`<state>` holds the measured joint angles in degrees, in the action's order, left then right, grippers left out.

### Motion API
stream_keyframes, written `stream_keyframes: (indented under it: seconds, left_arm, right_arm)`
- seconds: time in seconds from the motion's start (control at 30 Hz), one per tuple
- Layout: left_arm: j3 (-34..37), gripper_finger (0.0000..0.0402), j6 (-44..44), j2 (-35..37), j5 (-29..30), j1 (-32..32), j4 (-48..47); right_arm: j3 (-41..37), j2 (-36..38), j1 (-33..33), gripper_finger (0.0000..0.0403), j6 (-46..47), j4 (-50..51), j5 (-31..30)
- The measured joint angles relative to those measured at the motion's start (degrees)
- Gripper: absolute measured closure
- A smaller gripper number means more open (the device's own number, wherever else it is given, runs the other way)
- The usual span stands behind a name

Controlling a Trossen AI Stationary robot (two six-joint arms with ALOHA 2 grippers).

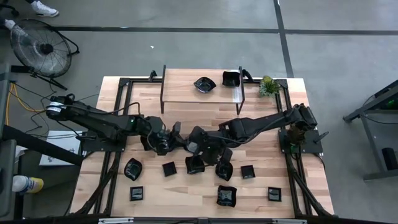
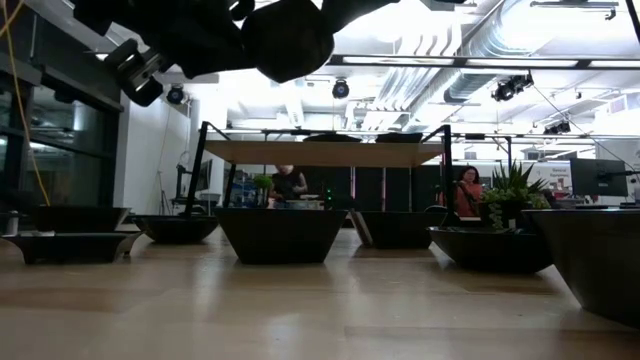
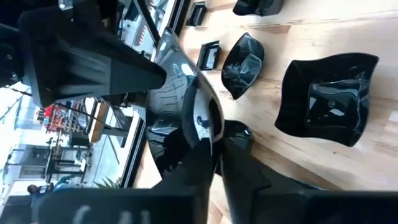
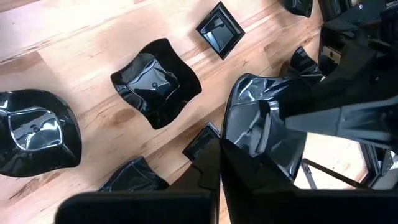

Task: Pick & Place Mini shaped plates
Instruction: Stack the leaf-shaped plate on top of the other leaf-shaped plate on the shelf

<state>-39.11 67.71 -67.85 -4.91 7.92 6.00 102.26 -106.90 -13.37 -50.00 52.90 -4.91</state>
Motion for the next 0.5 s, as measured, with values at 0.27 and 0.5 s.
stream_keyframes:
  seconds: [0.27, 0.5]
  left_arm:
    - [0.0, 0.0398, 0.1, 0.0, -0.9, 0.0, -0.4]
    - [0.0, 0.04, 0.1, 0.0, -1.4, 0.0, -0.4]
  right_arm:
    - [0.1, 0.1, 0.0, 0.0403, 0.1, -0.1, 0.9]
    - [0.1, 0.1, 0.0, 0.0399, 3.5, -1.6, 0.8]
